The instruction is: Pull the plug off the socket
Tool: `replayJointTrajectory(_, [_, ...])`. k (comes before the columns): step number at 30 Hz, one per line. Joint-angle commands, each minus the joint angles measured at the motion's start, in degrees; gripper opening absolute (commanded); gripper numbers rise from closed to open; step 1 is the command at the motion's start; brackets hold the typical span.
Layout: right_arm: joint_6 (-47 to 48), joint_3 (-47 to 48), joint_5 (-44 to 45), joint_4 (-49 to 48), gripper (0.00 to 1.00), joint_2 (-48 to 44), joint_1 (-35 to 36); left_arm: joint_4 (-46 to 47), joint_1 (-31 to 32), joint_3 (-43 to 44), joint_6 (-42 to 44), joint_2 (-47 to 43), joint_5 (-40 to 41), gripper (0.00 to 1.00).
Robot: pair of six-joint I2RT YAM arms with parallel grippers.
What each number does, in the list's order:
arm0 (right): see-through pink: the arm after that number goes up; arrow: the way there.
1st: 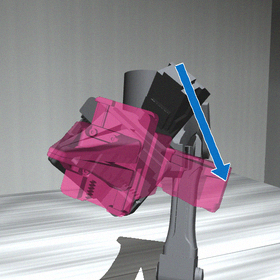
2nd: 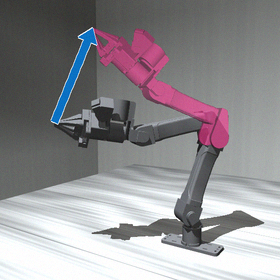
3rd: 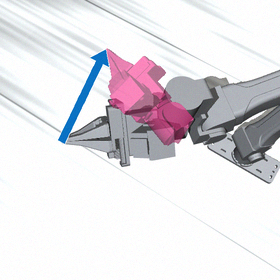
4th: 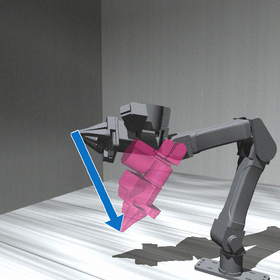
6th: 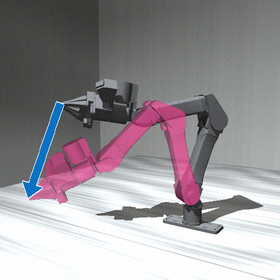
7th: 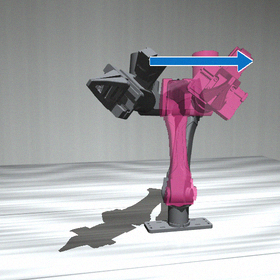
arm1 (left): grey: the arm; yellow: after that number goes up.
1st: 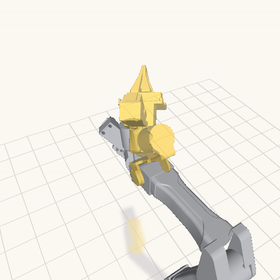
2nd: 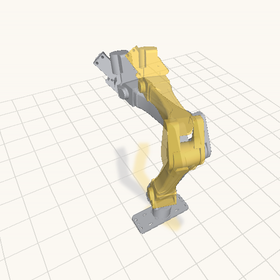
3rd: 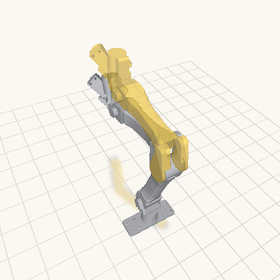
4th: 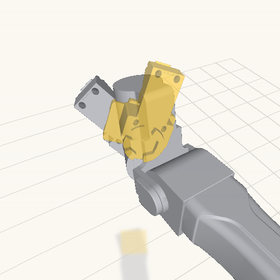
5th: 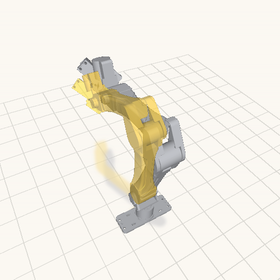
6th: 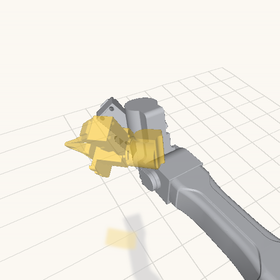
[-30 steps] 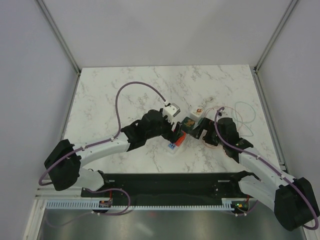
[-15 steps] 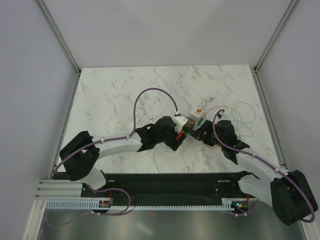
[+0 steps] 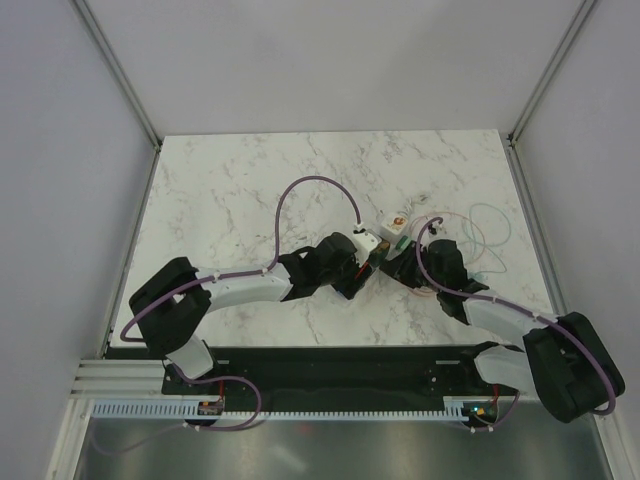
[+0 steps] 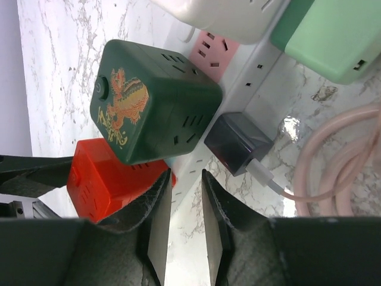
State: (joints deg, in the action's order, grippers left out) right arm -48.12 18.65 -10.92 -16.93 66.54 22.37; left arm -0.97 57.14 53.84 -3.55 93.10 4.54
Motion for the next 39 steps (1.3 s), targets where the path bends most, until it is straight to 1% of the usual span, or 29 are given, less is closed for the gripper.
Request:
replayJointTrajectory(1, [-0.8, 0.2, -1.2, -6.0, 0.35, 3.2, 1.1, 1.3, 0.3, 2.1, 2.1, 0.6, 1.4, 0.58])
replayJointTrajectory(2, [-0.9, 0.4, -1.1, -6.4, 0.37, 3.9, 1.6, 1.3, 0.3, 2.1, 2.0, 0.6, 1.6, 0.54])
replayJointTrajectory(5, [-1.4, 1.0, -0.3, -6.5, 0.40, 6.1, 2.5, 1.6, 0.2, 1.7, 1.7, 0.3, 1.4, 0.47])
replayJointTrajectory(6, [-1.5, 1.2, 0.1, -7.0, 0.40, 6.9, 2.9, 1.8, 0.2, 1.4, 1.4, 0.4, 1.2, 0.43])
replayJointTrajectory(11, [-2.6, 1.6, 2.8, -7.5, 0.40, 8.2, 5.2, 2.4, 0.2, 1.2, 0.4, 0.2, -0.1, 0.26])
replayJointTrajectory(14, [-3.5, 1.5, 4.5, -7.9, 0.39, 8.7, 5.9, 3.3, 0.2, 0.6, -0.2, -0.3, -0.9, 0.19])
replayJointTrajectory(16, [-3.8, 1.4, 5.3, -8.2, 0.39, 8.6, 6.4, 3.9, 0.3, -0.1, -0.3, -0.6, -1.0, 0.16])
replayJointTrajectory(17, [-4.3, 1.4, 5.6, -8.2, 0.38, 8.5, 6.5, 4.0, 0.2, -0.2, -0.3, -0.7, -1.0, 0.11])
replayJointTrajectory(18, [-4.4, 1.2, 6.0, -8.1, 0.38, 8.0, 6.5, 4.0, 0.2, -0.3, -0.3, -1.0, -1.1, 0.07])
replayJointTrajectory(21, [-5.2, 0.7, 7.6, -7.9, 0.37, 6.2, 6.5, 4.4, 0.2, -0.6, -0.3, -1.3, -1.2, 0.02])
replayJointTrajectory(26, [-6.7, 0.2, 9.0, -8.2, 0.36, 5.4, 6.6, 4.5, 0.4, -0.8, -0.4, -1.3, -1.1, 0.02])
replayJointTrajectory(36, [-10.2, -1.0, 10.6, -12.4, 0.34, 10.7, 9.4, 4.7, 1.5, -0.6, 0.5, -1.3, -0.9, 0.02])
replayJointTrajectory(37, [-10.2, -0.9, 12.7, -12.0, 0.30, 11.0, 10.2, 4.8, 1.7, -0.6, 0.5, -1.3, -1.0, 0.02])
replayJointTrajectory(39, [-10.4, -0.6, 14.1, -10.5, 0.26, 11.9, 11.0, 5.4, 1.7, -1.0, 0.3, -1.9, -1.1, 0.02])
